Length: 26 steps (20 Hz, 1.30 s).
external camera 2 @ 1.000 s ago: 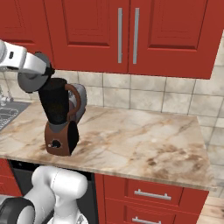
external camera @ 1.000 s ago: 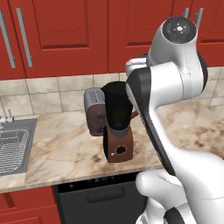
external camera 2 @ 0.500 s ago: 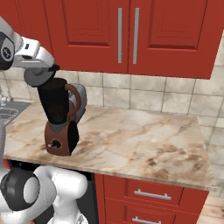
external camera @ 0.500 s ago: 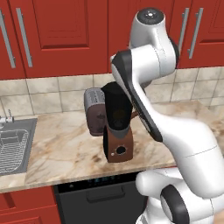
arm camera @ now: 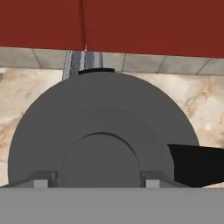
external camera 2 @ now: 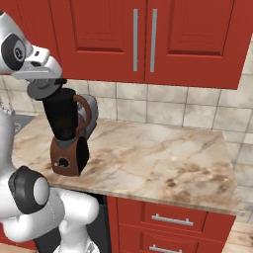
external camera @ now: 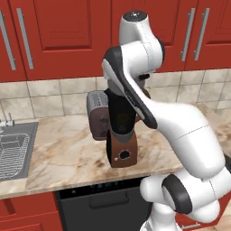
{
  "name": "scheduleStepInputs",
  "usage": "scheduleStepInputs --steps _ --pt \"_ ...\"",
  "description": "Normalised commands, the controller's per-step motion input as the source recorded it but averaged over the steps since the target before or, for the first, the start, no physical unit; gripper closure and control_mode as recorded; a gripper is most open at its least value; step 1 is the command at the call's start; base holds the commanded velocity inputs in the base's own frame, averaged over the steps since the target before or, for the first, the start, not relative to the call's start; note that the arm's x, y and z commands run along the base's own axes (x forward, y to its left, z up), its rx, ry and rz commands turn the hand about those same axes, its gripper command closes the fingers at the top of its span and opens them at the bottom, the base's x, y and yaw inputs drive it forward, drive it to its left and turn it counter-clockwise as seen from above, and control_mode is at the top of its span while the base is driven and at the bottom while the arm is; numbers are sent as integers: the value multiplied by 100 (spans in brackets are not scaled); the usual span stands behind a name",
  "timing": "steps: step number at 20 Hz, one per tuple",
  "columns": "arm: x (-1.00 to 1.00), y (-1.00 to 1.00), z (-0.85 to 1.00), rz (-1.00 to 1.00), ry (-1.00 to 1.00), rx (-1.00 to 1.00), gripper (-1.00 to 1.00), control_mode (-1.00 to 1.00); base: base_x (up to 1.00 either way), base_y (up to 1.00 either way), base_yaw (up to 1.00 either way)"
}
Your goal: Open the blender lid, put the mango in the blender, close the lid, and start the blender.
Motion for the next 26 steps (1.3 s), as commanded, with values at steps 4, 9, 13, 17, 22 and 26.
scheduleStepInputs --steps 4,9,13,17,22,26 --pt "36 5 -8 0 8 6 100 -100 0 0 0" --pt "24 -13 -7 0 5 8 100 -100 0 0 0" --pt "36 -1 -21 0 10 1 100 -100 0 0 0" --pt "26 0 -32 0 9 0 100 -100 0 0 0" --pt "30 1 -34 0 4 0 100 -100 0 0 0" --pt "15 0 -23 0 0 1 100 -100 0 0 0"
